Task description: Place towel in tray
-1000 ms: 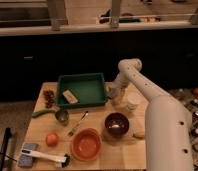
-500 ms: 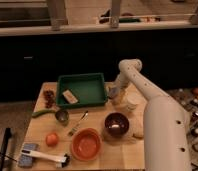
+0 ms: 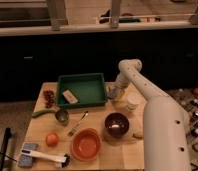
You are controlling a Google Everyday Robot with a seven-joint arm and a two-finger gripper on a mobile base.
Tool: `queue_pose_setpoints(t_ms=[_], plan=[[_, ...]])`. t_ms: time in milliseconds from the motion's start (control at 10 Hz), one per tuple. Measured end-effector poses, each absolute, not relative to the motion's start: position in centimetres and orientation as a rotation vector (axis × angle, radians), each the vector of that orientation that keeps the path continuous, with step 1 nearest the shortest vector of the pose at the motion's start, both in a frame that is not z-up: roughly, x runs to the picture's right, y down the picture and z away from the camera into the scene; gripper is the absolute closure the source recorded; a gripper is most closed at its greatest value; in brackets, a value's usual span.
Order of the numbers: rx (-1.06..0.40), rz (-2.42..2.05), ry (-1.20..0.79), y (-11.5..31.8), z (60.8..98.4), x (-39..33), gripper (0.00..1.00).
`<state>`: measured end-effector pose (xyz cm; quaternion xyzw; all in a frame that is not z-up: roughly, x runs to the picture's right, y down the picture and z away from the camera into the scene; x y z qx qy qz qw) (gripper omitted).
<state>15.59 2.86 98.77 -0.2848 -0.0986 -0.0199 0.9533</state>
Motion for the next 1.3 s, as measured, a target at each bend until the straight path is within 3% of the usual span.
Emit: queue_pose_setpoints(t_ms=[200, 300, 400, 700, 800, 900, 1300], plan=[[-0.578, -0.036, -0.200, 2.8, 98.8, 15.6, 0.69], [-0.577, -0.034, -0.199, 2.7, 98.9, 15.7, 0.68], [-0.577, -0.034, -0.198, 2.7, 99.0, 15.7, 0.62], [-0.584, -0.036, -0.199, 2.6, 99.3, 15.4, 0.30], [-0.584, -0.034, -0.199, 2.6, 99.3, 15.5, 0.24], [-0.589, -0.028, -0.196, 2.6, 99.5, 15.9, 0.20], [-0.605, -0.029, -0.192, 2.9, 100.0, 15.8, 0.21]])
